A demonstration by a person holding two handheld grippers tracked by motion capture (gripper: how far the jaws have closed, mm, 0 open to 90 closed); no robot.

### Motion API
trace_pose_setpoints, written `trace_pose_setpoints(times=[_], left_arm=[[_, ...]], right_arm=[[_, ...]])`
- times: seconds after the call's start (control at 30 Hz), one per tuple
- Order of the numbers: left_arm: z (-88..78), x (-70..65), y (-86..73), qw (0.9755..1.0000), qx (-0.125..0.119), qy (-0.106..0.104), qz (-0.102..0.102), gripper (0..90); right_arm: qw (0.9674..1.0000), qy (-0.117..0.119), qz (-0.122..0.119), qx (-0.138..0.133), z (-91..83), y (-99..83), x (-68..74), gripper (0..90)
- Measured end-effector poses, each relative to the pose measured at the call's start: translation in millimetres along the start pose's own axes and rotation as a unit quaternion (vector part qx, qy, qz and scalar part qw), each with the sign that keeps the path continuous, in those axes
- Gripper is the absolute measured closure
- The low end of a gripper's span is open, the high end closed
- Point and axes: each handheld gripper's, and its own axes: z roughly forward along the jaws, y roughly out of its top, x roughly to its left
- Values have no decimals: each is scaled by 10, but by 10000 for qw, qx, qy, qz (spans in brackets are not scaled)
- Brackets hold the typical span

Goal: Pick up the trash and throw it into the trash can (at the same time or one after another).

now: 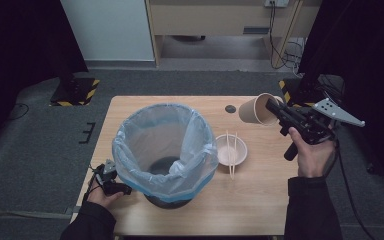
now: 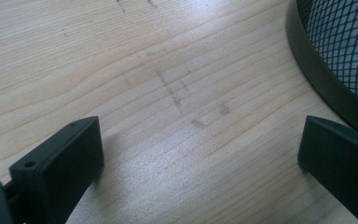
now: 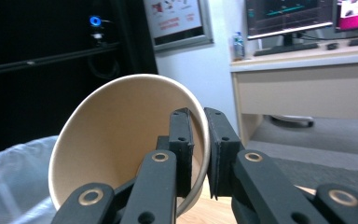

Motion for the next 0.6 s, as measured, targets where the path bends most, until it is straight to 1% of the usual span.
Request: trace_pose_setpoints(times=[0.07, 0.17, 0.33, 0.43, 0.47, 0.6], left_arm=[[0, 0, 0, 10000, 0, 1, 0, 0], [0, 0, 0, 10000, 0, 0, 0, 0], [0, 0, 0, 10000, 0, 1, 0, 0], [0, 0, 0, 10000, 0, 0, 0, 0], [0, -1, 0, 10000, 1, 1, 0, 0], [0, -1, 0, 10000, 1, 1, -2, 0]], right_arm=[[10000, 90, -6, -23, 14, 27, 46, 826], [9996, 277, -48, -95, 33, 95, 160, 826], [9979, 603, -89, -225, 64, 209, 358, 826], [9968, 742, -153, -241, 102, 265, 464, 826], [9961, 824, -181, -241, 126, 290, 522, 826], [9945, 993, -255, -230, 195, 332, 663, 825]])
